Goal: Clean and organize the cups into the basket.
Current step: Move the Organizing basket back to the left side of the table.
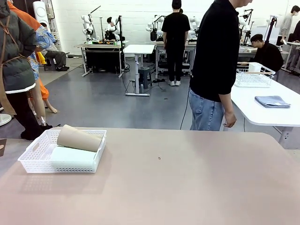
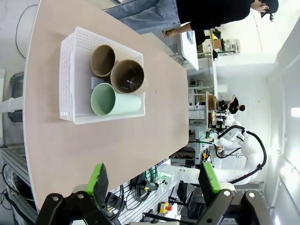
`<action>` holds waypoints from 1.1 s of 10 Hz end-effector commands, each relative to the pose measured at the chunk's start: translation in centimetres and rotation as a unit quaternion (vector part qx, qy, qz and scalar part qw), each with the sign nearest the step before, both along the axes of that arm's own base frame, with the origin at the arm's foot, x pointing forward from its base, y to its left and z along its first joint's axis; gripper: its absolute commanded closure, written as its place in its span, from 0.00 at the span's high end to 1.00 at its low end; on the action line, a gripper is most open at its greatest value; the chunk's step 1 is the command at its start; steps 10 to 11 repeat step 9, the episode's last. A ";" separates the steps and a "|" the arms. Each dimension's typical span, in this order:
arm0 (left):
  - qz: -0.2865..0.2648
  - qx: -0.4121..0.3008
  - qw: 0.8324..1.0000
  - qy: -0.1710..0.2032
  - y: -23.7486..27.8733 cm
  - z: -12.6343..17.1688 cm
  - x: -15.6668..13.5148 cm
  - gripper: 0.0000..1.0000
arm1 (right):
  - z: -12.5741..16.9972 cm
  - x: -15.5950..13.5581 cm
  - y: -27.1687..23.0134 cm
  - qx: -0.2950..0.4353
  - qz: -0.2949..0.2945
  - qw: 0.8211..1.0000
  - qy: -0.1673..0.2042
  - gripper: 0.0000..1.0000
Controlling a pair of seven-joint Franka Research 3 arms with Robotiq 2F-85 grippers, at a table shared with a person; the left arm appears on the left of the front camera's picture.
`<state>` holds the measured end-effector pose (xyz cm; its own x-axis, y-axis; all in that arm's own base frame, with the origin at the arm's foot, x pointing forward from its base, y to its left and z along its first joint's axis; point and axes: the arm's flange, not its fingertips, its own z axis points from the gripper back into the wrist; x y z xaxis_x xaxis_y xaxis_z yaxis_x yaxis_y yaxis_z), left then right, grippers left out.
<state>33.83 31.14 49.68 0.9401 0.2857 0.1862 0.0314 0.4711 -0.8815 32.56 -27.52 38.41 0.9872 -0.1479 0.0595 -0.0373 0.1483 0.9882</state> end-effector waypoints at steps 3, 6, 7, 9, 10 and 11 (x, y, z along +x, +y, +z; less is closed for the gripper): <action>-0.002 -0.002 1.000 -0.001 0.2 0.2 0.1 1.00 | 0.0 -0.2 0.1 -0.006 0.000 1.000 0.001 1.00; -0.002 -0.002 1.000 -0.001 0.2 0.2 0.1 1.00 | 0.0 -0.2 0.1 -0.006 0.000 1.000 0.001 1.00; -0.002 -0.002 1.000 -0.001 0.2 0.2 0.1 1.00 | 0.0 -0.2 0.1 -0.006 0.000 1.000 0.001 1.00; -0.002 -0.002 1.000 -0.001 0.2 0.2 0.1 1.00 | 0.0 -0.2 0.1 -0.006 0.000 1.000 0.001 1.00; -0.002 -0.002 1.000 -0.001 0.2 0.2 0.1 1.00 | 0.0 -0.2 0.1 -0.006 0.000 1.000 0.001 1.00; -0.002 -0.002 1.000 -0.001 0.2 0.2 0.1 1.00 | 0.0 -0.2 0.1 -0.006 0.000 1.000 0.001 1.00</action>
